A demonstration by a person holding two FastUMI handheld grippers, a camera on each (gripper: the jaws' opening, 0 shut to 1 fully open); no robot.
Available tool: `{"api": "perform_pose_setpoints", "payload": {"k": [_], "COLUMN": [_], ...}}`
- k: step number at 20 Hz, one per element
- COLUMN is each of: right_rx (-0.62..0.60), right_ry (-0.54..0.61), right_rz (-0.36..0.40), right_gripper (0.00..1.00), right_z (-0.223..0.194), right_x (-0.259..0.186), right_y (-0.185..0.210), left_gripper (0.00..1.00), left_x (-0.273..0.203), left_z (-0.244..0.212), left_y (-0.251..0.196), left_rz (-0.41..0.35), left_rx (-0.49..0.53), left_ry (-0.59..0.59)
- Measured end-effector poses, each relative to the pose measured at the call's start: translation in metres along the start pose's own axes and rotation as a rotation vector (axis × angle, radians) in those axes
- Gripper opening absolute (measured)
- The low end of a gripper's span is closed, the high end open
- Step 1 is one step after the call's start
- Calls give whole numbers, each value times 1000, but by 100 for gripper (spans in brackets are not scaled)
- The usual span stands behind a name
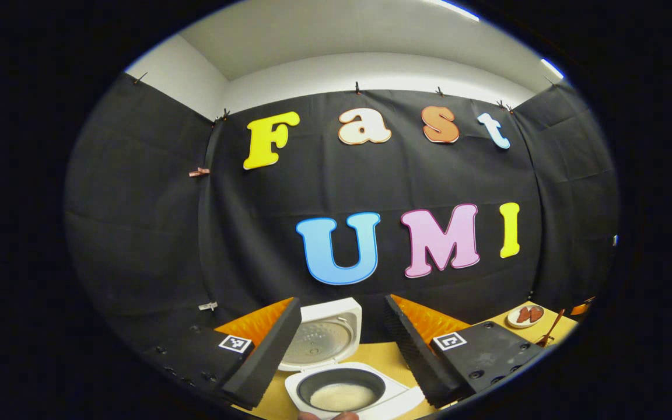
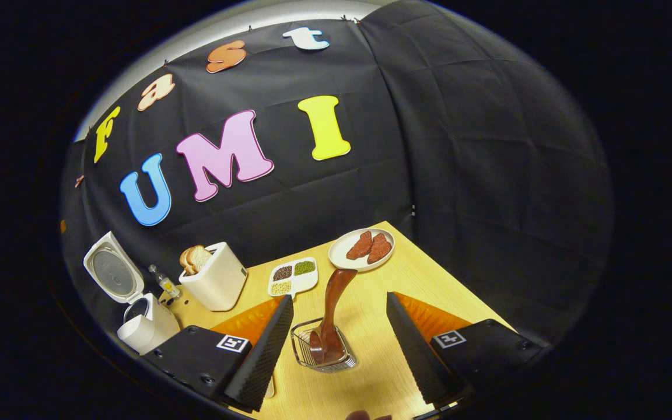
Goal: Close the left gripper, press the button to open the rice cooker; take a wooden spoon from the chopstick holder with the right hand, scoop a spoonful of rice and pour it into the rice cooker, then put the wooden spoon back into the chopstick holder.
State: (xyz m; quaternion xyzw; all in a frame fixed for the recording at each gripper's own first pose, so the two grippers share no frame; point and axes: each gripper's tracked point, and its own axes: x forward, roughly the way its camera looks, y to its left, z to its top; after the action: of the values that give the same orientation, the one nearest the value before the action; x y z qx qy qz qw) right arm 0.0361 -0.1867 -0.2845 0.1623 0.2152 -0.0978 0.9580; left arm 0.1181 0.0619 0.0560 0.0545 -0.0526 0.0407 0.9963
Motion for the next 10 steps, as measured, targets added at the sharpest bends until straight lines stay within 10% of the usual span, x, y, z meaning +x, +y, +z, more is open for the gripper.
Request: {"api": "perform_pose_setpoints", "payload": {"k": [10], "right_rx": [-78], "right_ry": [-130], "right_rz": [-72], "right_gripper": [98], "right_z": [47], "right_x": [-82], "right_y": [26], "left_gripper": [96], "left_x": [123], "left_z": [-23], "left_y": [53], "left_rz": [76], "left_rx": [-75], "left_ry": [23]}}
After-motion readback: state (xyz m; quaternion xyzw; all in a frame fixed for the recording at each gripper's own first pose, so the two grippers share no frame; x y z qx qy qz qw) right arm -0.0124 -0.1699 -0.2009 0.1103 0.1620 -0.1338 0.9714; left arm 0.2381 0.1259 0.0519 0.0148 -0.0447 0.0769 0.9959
